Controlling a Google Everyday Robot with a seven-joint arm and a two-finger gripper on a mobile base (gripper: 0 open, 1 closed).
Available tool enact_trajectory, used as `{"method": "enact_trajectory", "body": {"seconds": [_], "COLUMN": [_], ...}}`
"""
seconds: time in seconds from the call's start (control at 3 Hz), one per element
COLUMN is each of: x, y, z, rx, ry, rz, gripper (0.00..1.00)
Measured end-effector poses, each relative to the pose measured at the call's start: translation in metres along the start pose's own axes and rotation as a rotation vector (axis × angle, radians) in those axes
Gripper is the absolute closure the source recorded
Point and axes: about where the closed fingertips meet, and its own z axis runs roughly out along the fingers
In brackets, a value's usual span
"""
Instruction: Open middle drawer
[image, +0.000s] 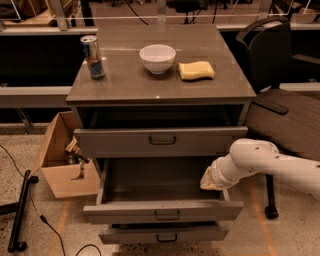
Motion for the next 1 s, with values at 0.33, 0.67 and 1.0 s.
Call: {"method": "enact_trajectory", "body": {"seconds": [0.33,0.67,1.0], "x": [-0.003,-0.003,0.0], "y": [-0.006,-0.009,-0.001], "z": [0.019,0.044,0.066], "rx": [0.022,0.026,0.001], "ry": [0.012,0.037,0.052], "rz": [-0.023,-0.061,-0.068], "gripper": [0.96,1.0,1.0]}}
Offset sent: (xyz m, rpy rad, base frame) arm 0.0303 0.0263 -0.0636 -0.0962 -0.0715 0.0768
